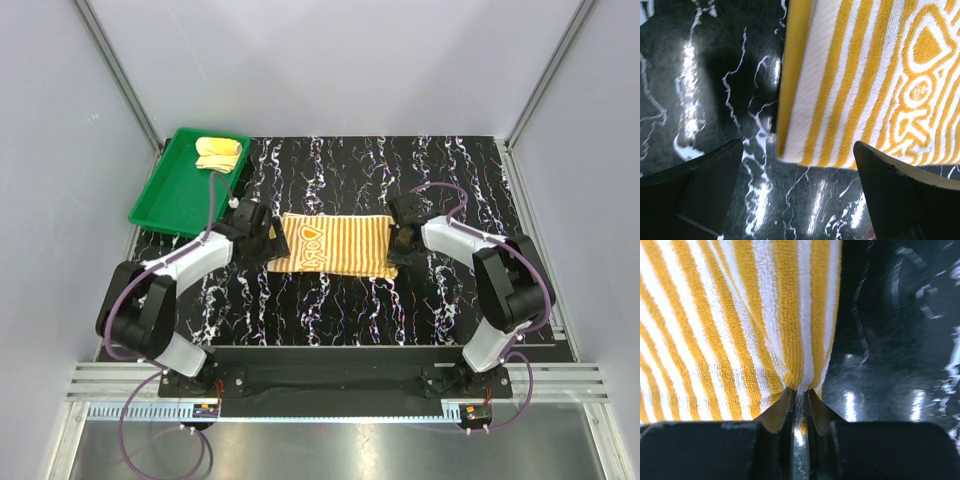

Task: Roll the towels
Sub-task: Fold the towel

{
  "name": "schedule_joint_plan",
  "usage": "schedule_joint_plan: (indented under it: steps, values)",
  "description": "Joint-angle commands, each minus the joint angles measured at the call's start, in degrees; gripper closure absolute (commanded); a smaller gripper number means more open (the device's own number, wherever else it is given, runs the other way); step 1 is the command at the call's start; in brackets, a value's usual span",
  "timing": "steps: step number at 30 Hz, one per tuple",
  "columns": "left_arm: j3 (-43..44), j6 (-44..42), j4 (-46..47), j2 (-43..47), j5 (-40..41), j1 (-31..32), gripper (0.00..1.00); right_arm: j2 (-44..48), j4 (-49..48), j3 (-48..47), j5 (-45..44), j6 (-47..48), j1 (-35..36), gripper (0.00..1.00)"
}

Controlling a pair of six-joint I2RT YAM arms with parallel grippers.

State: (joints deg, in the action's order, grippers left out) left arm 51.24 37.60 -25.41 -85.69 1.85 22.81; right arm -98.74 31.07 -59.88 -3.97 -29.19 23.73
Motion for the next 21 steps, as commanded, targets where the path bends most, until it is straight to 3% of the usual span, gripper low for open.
schedule_joint_plan:
  steps: [1, 8, 11, 16, 19, 21]
  values:
    - [1.4, 0.63, 7.46, -4.12, -1.84, 0.22, 0.01, 2.06, -1.1, 3.7, 10.11, -0.87, 0.09, 0.96]
    - [8.52, -1.57, 5.2, -15.11, 0.08, 0.31, 0.01, 4.43, 1.09, 7.23, 12.93, -1.39, 0.09, 0.94]
    - [11.06, -2.53, 3.44, -16.43, 1.4, 0.04, 0.01, 7.76, 4.17, 9.16, 11.18, -2.62, 0.0, 0.79]
    - [13.09, -3.94, 0.46, -14.51, 4.39, 0.13, 0.01, 18.46, 10.14, 12.5, 9.6, -5.87, 0.09, 0.35]
    - [15.02, -5.52, -2.71, -11.18, 7.02, 0.13, 0.01, 26.01, 12.43, 13.03, 7.67, -7.72, 0.09, 0.18]
    - [16.08, -6.66, -4.81, -7.92, 8.95, 0.31, 0.01, 29.11, 12.09, 13.55, 4.24, -9.99, 0.09, 0.14]
